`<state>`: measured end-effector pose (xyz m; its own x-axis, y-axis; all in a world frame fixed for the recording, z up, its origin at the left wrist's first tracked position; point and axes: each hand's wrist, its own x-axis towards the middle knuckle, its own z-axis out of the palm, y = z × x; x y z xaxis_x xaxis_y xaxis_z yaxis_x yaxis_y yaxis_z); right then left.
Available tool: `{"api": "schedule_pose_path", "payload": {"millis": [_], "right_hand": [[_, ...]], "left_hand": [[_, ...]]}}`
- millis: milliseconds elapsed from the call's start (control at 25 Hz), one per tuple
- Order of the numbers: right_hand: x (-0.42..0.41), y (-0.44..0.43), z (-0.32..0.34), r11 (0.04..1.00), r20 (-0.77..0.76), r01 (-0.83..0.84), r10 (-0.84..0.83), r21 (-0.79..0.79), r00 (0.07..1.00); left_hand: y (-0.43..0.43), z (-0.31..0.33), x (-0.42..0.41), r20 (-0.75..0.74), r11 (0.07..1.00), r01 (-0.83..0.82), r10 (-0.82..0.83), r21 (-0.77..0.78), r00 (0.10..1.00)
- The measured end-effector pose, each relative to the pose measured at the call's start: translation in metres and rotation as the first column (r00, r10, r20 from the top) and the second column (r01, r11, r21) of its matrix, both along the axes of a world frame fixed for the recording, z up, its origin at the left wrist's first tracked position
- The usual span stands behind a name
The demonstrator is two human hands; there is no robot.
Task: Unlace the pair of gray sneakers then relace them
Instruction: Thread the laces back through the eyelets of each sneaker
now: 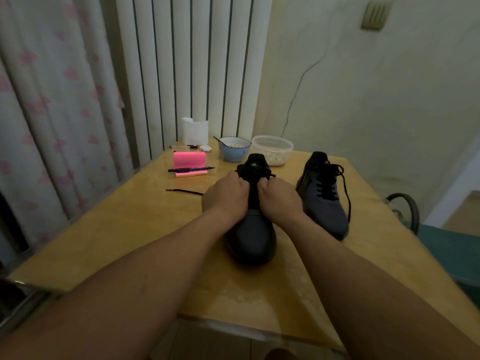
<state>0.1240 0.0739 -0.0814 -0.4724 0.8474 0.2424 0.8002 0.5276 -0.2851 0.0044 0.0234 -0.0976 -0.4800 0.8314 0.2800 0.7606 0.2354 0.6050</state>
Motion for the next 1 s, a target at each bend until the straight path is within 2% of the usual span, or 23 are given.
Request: {"api": "schedule_pose_path", "payload": {"millis": [160, 280, 400, 520, 640, 880, 920, 1000], "right_hand": [[0.007, 0.009, -0.003, 1.000, -0.068, 0.021, -0.021, 0.000, 0.997], [0.010, 0.019, -0.005, 0.991, -0.150, -0.045, 0.026, -0.123, 0.988], [0.021, 0.016, -0.003, 0.936, -0.403, -0.123, -0.021, -0.329, 0.915], [0.040, 0.010, -0.004, 0.843, -0.516, -0.185, -0.124, -0.505, 0.848], [0.041, 0.005, -0.004, 0.875, -0.423, -0.126, -0.096, -0.467, 0.901], [0.015, 0.007, 0.013, 0.963, -0.146, -0.020, -0.020, -0.270, 0.989], [0.014, 0.007, 0.014, 0.961, -0.139, -0.019, -0.020, -0.276, 0.990], [0.014, 0.007, 0.012, 0.938, -0.242, -0.038, -0.050, -0.346, 0.969]], "left_hand": [[0.005, 0.004, 0.008, 0.036, 0.996, -0.050, 0.047, 0.073, 0.998], [0.015, 0.001, -0.001, 0.063, 0.999, 0.049, -0.050, 0.012, 0.997], [0.016, -0.003, -0.015, 0.243, 0.975, 0.224, -0.216, -0.007, 0.946], [0.004, -0.002, -0.026, 0.472, 0.946, 0.323, -0.280, -0.009, 0.836], [-0.001, 0.002, -0.026, 0.392, 0.930, 0.357, -0.298, -0.085, 0.870], [0.002, 0.022, -0.010, 0.204, 0.933, 0.321, -0.287, -0.162, 0.936], [0.003, 0.022, -0.011, 0.194, 0.935, 0.314, -0.281, -0.166, 0.940], [0.004, 0.021, -0.015, 0.228, 0.935, 0.316, -0.277, -0.160, 0.933]]}}
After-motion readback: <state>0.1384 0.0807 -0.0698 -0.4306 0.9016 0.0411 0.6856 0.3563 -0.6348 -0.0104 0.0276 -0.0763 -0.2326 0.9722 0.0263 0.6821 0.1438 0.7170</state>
